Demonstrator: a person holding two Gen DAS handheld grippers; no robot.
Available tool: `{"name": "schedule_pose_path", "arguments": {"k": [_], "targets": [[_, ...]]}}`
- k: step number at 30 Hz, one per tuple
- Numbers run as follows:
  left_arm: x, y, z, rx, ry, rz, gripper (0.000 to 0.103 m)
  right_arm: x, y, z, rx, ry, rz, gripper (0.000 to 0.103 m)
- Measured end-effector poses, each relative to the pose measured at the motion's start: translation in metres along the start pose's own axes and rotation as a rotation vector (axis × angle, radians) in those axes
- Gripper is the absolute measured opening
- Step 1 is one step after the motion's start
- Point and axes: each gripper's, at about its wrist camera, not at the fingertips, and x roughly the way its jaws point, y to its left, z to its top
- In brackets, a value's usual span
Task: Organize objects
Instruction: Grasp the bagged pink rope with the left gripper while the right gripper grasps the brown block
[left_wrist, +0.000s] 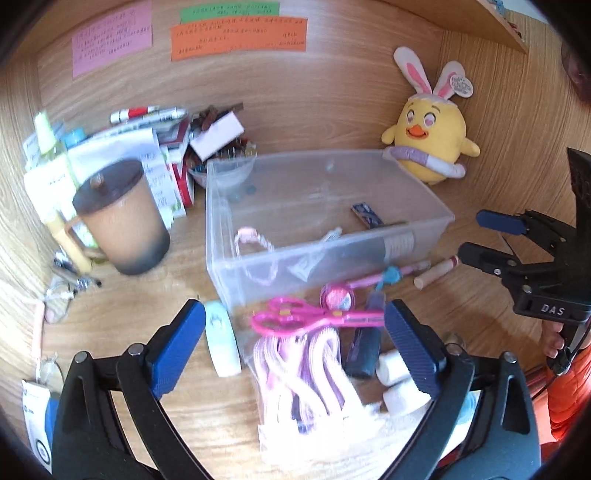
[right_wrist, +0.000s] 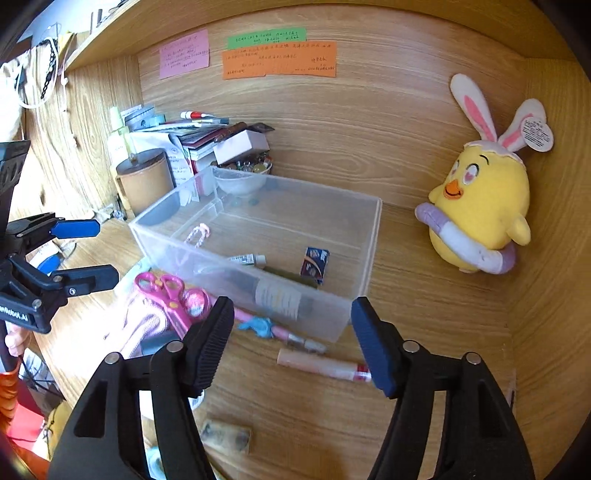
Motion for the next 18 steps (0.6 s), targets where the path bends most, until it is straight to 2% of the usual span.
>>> {"name": "schedule_pose_path", "arguments": {"k": [7, 14, 18], "targets": [[0.011, 0.0, -0.036, -0.064, 0.102, -0.045, 0.098, -0.006, 0.011, -0.043, 0.013, 0.064, 0.013, 0.071], [0.027, -0.012, -0.058, -0.031, 0.149, -0.004, 0.098, -0.002, 0.018, -0.067, 0.046, 0.131, 0.068, 0.072], [0.036, -0.003, -0.067, -0.063, 0.177, 0.017, 0.099, 0.004, 0.022, -0.075, 0.043, 0.163, 0.084, 0.072]]}}
